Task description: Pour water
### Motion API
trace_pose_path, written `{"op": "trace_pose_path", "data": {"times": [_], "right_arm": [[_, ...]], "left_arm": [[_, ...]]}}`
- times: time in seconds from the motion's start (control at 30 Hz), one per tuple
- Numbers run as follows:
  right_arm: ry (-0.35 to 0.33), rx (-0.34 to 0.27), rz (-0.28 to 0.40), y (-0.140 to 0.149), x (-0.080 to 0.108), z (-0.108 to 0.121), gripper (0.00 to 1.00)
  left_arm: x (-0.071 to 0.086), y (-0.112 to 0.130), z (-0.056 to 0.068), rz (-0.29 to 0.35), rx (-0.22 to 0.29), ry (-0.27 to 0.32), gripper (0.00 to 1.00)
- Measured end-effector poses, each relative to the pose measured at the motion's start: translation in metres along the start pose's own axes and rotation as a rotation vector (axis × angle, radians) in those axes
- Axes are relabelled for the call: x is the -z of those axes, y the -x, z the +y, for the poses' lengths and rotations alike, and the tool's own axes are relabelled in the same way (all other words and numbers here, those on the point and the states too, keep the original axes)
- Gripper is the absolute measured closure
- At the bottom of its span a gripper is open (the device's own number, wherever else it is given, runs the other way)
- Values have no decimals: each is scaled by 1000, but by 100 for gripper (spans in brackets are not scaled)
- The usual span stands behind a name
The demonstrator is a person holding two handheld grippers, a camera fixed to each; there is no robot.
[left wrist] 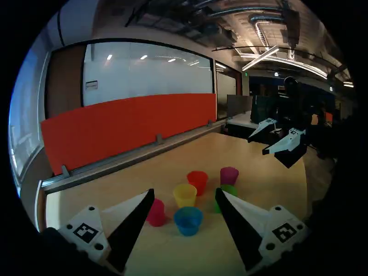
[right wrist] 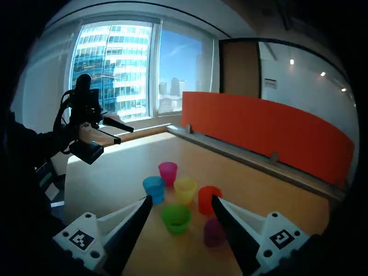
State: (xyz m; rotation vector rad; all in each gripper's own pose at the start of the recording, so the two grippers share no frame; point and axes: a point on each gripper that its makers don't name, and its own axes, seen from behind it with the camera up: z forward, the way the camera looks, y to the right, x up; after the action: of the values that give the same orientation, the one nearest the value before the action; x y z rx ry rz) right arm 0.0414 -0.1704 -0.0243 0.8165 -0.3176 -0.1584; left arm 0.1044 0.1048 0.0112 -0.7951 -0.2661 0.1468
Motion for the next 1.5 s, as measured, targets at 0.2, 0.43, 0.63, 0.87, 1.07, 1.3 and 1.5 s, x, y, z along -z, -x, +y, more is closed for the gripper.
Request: {"op": "trace_pose_path", "data": {"times": [0.2, 0.43, 0.63, 0.87, 1.07, 1.3, 1.5], "right_arm": [[-24, -18, -37, 20, -14, 0, 0], [-32, -9, -87, 48, -25, 0, 0], [-34, 5, -121, 66, -36, -1, 0], [-46, 3, -153, 85, -47, -5, 0], [-46, -2, -182, 100, -55, -7, 0], [-55, -17, -206, 114, -62, -10, 0], [-63, -28, -221, 124, -69, -13, 0]], "left_arm": [[-14, 25, 0, -51, 13, 25, 1], [-25, 52, 6, -105, 34, 66, 1], [-35, 76, 10, -158, 36, 84, 1], [-44, 103, 15, -216, 31, 103, 1], [-52, 122, 14, -264, 29, 107, 1], [-62, 137, 13, -303, 42, 115, 1], [-71, 149, 15, -329, 51, 129, 1]]}}
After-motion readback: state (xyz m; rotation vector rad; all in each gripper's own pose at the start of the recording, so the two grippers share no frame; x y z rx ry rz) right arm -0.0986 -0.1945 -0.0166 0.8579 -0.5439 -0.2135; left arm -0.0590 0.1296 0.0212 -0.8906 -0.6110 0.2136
